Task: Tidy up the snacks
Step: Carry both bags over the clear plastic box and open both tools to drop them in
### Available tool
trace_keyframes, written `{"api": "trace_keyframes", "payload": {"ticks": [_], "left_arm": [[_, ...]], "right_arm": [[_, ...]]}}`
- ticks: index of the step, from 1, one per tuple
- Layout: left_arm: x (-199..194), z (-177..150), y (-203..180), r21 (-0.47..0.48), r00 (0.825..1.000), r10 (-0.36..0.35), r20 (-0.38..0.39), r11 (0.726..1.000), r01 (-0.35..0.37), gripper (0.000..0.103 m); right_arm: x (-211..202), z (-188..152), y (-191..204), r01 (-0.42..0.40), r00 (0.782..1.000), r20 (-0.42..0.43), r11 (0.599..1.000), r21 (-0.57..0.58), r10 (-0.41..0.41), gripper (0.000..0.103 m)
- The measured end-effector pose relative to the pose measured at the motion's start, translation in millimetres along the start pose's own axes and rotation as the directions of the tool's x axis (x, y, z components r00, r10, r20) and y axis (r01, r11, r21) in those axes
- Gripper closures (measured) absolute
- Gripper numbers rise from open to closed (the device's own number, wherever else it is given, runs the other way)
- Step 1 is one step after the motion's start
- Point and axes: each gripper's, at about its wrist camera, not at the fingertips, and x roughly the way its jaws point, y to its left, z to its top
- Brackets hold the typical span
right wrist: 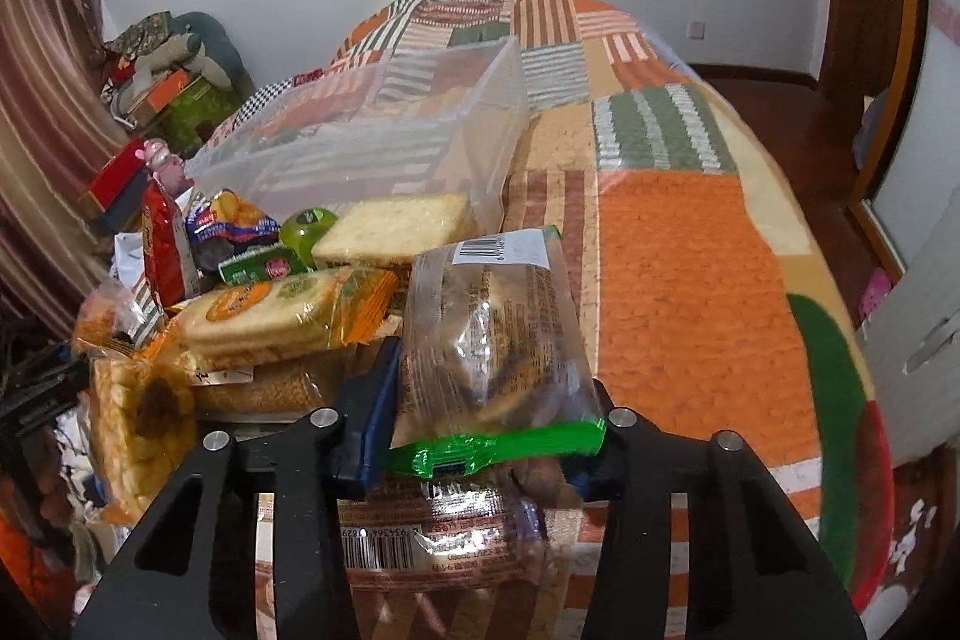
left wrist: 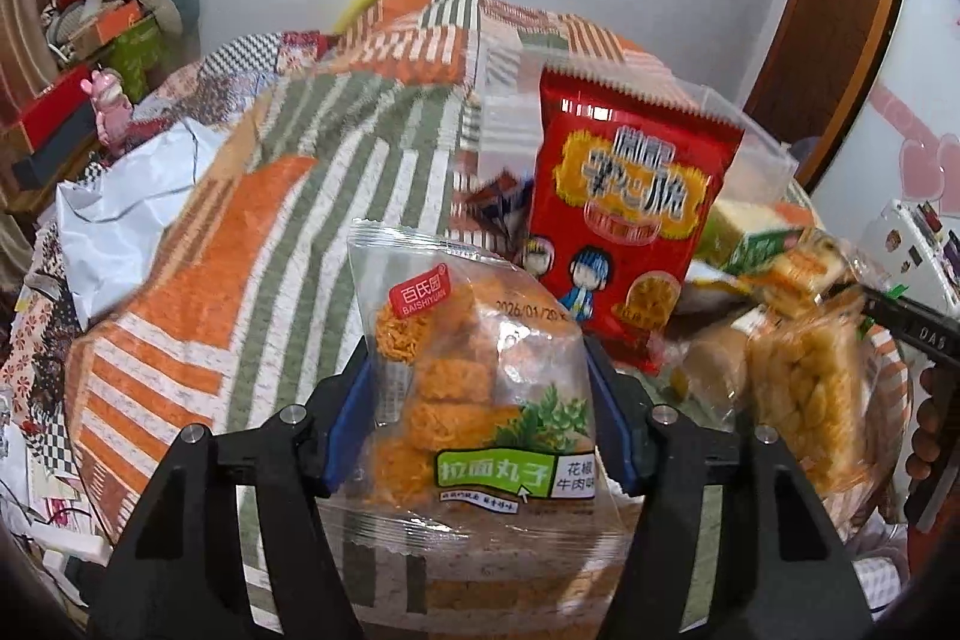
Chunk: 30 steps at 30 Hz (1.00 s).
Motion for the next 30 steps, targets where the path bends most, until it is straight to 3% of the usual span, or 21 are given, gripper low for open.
{"api": "trace_keyframes", "payload": {"ticks": [16, 30], "left_arm": [[-53, 52, -28, 0.061, 0.979, -0.029, 0.202, 0.998, 0.017, 0.040], [-46, 104, -56, 0.124, 0.961, -0.069, 0.267, 0.992, 0.036, 0.040]], "right_arm": [[-42, 30, 8, -0.014, 0.982, 0.189, 0.999, -0.038, 0.021, 0.066], [-34, 69, 41, -0.054, 0.951, 0.295, 0.990, -0.130, 0.091, 0.066]]}}
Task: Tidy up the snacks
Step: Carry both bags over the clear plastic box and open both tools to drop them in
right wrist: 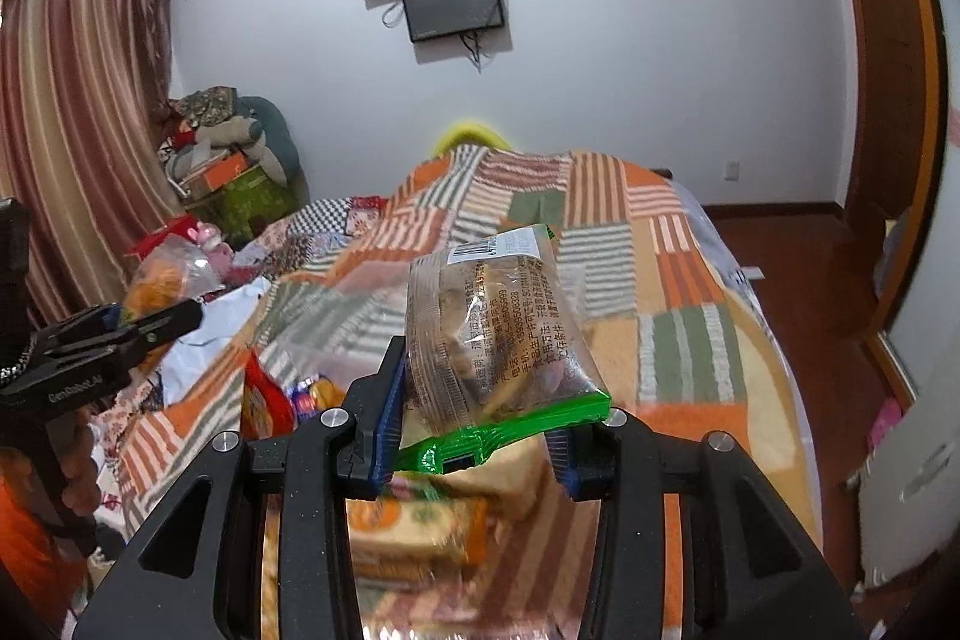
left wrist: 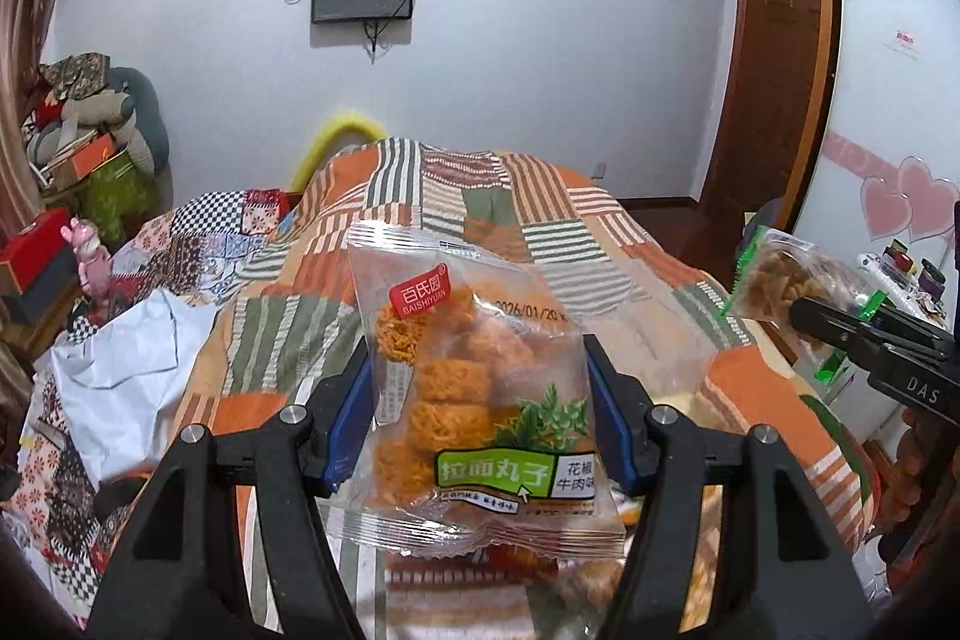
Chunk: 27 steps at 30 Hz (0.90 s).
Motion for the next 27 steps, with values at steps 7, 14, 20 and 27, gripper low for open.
{"api": "trace_keyframes", "payload": {"ticks": [7, 14, 20, 27], "left_arm": [[25, 17, -1, 0.011, 1.000, -0.008, 0.003, 1.000, 0.008, 0.040], [54, 28, 0, 0.013, 0.999, -0.025, -0.034, 1.000, 0.025, 0.040], [83, 34, 7, 0.018, 0.996, -0.019, -0.087, 1.000, 0.021, 0.040], [118, 41, 15, 0.012, 0.984, -0.028, -0.174, 0.999, 0.030, 0.040]], "right_arm": [[19, 15, 6, -0.033, 0.999, 0.028, 0.999, -0.022, 0.033, 0.066], [42, 21, 9, -0.063, 0.998, 0.010, 0.998, -0.019, 0.063, 0.066], [65, 19, 8, -0.074, 0.997, -0.038, 0.997, -0.014, 0.074, 0.066], [90, 23, 6, -0.081, 0.991, -0.107, 0.997, -0.007, 0.080, 0.066]]}}
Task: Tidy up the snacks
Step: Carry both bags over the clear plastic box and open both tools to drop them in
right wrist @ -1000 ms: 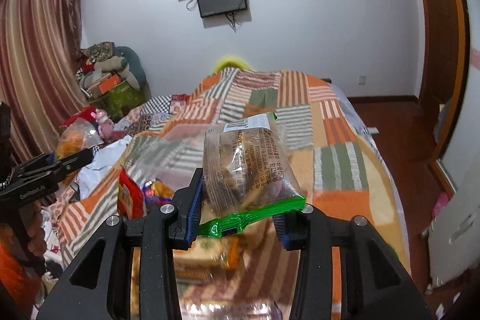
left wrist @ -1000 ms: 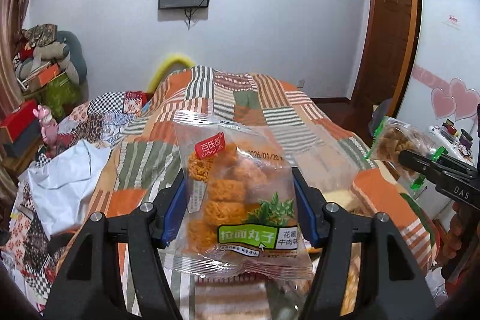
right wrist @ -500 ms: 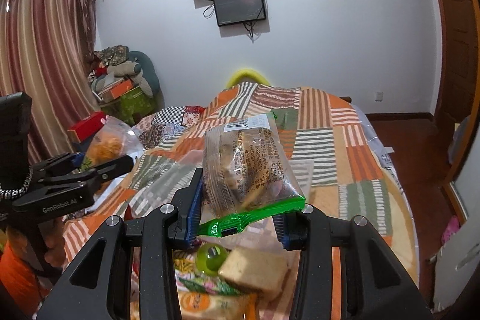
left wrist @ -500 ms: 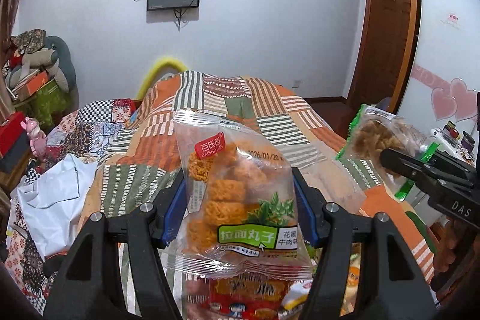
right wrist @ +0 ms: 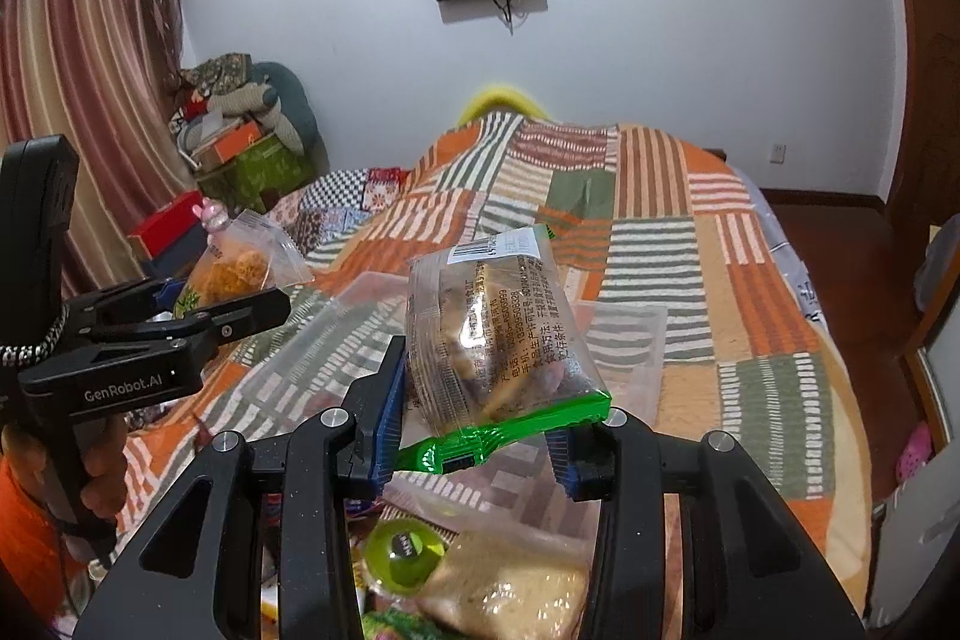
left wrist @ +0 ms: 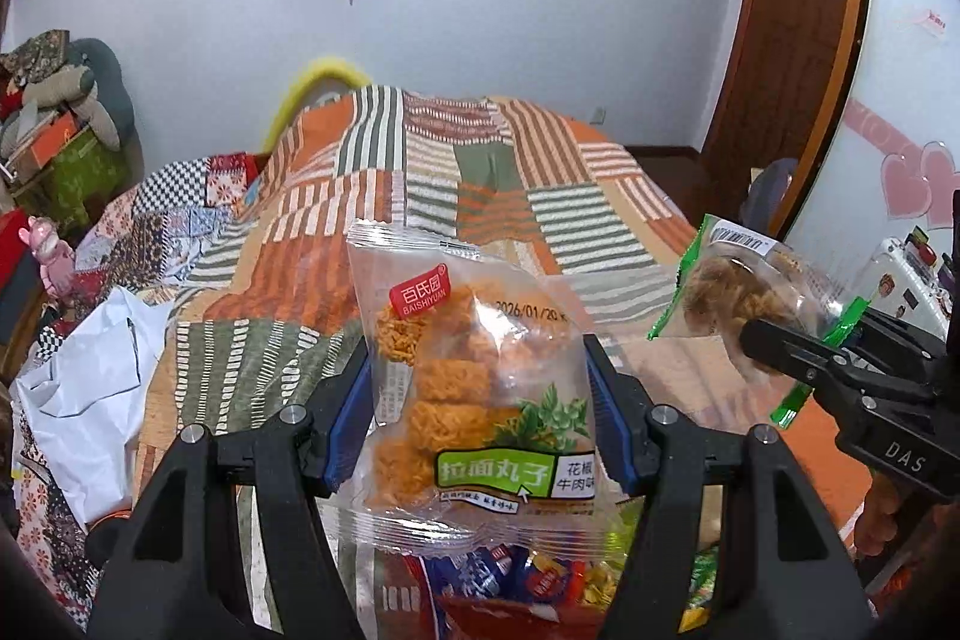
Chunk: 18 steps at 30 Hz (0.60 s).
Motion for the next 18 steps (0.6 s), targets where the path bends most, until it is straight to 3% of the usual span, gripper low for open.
{"api": "trace_keyframes", "payload": {"ticks": [13, 18], "left_arm": [[52, -2, 7, 0.002, 0.986, -0.033, -0.163, 0.999, 0.034, 0.039], [58, -6, 6, 0.006, 0.982, -0.037, -0.187, 0.999, 0.039, 0.039]], "right_arm": [[40, -8, -3, 0.007, 0.986, -0.168, 1.000, -0.007, -0.008, 0.066], [48, -12, -8, -0.004, 0.977, -0.213, 1.000, -0.004, 0.003, 0.066]]}}
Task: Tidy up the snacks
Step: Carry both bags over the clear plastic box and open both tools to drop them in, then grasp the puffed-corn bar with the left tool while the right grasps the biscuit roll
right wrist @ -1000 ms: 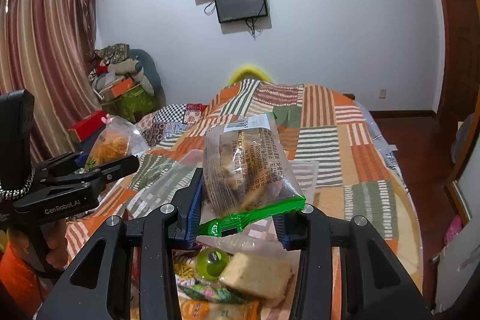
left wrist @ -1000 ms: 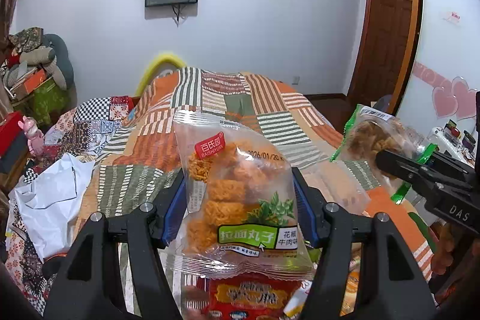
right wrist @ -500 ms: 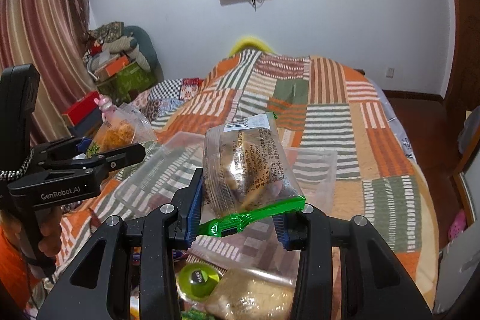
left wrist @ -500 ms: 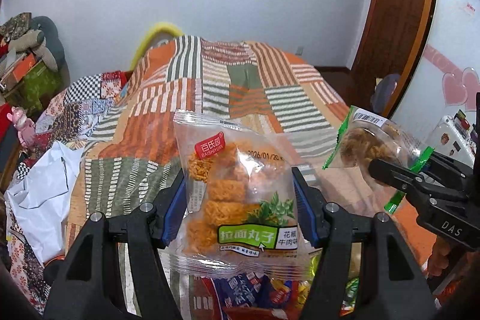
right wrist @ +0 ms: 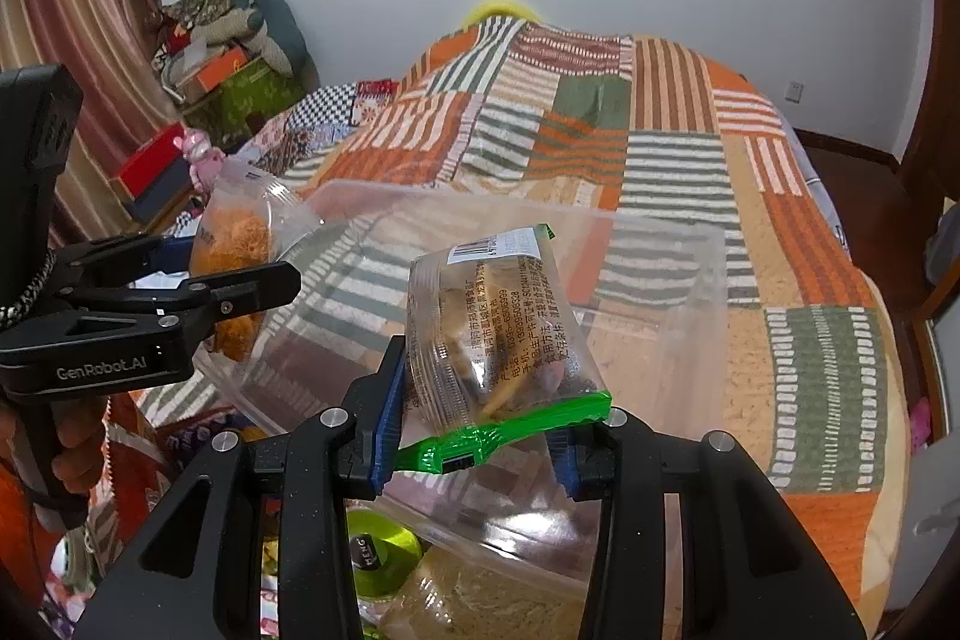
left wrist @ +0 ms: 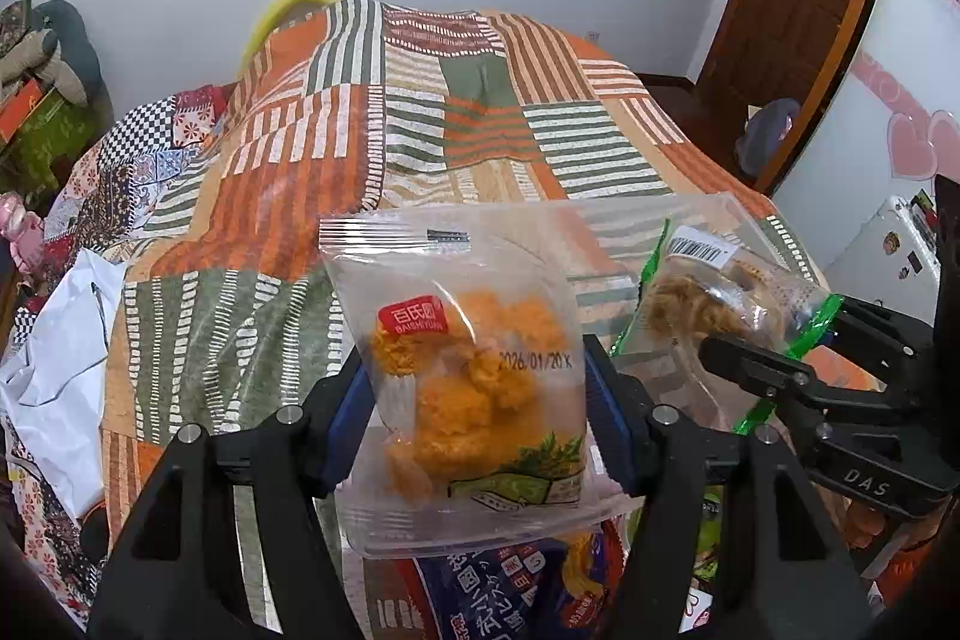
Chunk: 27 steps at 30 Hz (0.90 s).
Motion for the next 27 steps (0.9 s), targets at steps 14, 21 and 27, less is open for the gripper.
{"api": "trace_keyframes", "payload": {"ticks": [14, 21, 27], "left_arm": [[-20, 2, -8, 0.006, 0.998, 0.050, 0.035, 0.999, -0.050, 0.017], [-53, -2, -13, -0.005, 0.996, 0.027, 0.089, 1.000, -0.026, 0.016], [-96, -22, -23, 0.016, 0.984, 0.051, 0.171, 0.998, -0.055, 0.010]], "right_arm": [[-13, 4, -1, 0.006, 1.000, -0.005, 1.000, 0.009, -0.006, 0.056], [-47, 4, 6, 0.025, 0.997, 0.069, 1.000, -0.009, -0.024, 0.041], [-79, -5, 16, 0.046, 0.990, 0.134, 0.998, -0.033, -0.041, 0.031]]}}
